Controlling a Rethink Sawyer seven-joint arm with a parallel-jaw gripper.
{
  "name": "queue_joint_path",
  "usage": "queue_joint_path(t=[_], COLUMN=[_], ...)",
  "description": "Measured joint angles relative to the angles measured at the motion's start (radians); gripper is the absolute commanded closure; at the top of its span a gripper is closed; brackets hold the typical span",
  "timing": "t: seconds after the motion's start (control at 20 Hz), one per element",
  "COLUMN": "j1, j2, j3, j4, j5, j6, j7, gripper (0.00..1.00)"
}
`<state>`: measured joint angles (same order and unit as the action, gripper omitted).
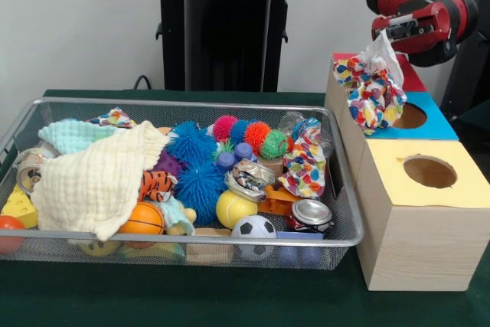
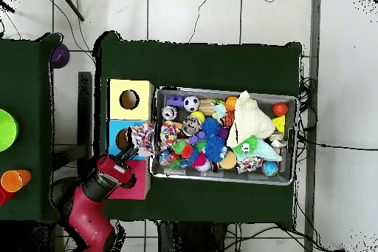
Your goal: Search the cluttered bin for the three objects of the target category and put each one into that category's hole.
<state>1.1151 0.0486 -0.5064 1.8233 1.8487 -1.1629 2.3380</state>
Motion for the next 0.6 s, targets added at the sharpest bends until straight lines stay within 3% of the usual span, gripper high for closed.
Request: queue_joint_path(t=[0.15,0.6], j1=[-0.002,-0.003], j2=[-0.008,-0.01], j3=[-0.002,-0.038], j4=[0.001,0.001], j5=[-0.035,-0.261], j6=[0.0,0.0], j7=[0.0,0.0], gripper=[1.0,1.0])
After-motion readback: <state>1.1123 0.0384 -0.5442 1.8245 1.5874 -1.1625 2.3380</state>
